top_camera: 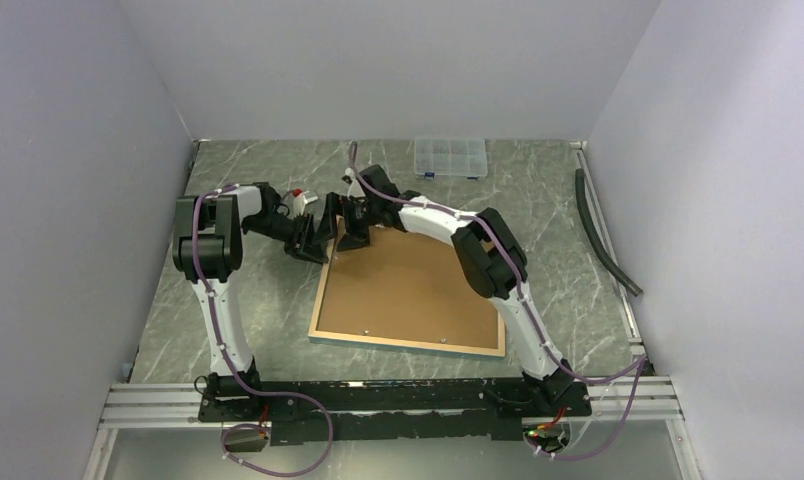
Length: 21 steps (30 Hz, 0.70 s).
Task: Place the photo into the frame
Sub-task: Install the photo frame at the center of the board, then turn over the photo frame at the center of the board.
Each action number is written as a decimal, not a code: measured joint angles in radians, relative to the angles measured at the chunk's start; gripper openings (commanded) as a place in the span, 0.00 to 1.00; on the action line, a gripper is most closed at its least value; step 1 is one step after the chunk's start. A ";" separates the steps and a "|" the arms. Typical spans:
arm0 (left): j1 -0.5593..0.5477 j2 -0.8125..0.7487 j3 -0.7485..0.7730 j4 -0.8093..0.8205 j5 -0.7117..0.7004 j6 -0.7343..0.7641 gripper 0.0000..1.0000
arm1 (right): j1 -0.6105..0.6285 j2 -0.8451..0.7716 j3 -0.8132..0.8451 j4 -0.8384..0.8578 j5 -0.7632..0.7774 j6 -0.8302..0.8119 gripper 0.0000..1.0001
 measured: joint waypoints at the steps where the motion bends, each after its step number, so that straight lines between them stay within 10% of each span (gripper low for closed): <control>1: 0.001 0.000 0.003 -0.006 -0.003 0.006 0.36 | 0.006 -0.016 -0.003 -0.012 0.029 -0.038 0.92; 14: 0.124 -0.202 0.135 -0.238 -0.090 0.133 0.53 | 0.189 -0.830 -0.578 -0.217 0.448 -0.505 0.81; 17: 0.123 -0.323 0.145 -0.302 -0.104 0.173 0.67 | 0.325 -0.890 -0.679 -0.258 0.530 -0.544 0.75; 18: 0.123 -0.363 0.148 -0.327 -0.108 0.187 0.94 | 0.370 -0.893 -0.708 -0.277 0.558 -0.550 0.74; 21: 0.129 -0.475 0.166 -0.388 -0.121 0.227 0.98 | 0.443 -0.891 -0.780 -0.331 0.634 -0.559 0.74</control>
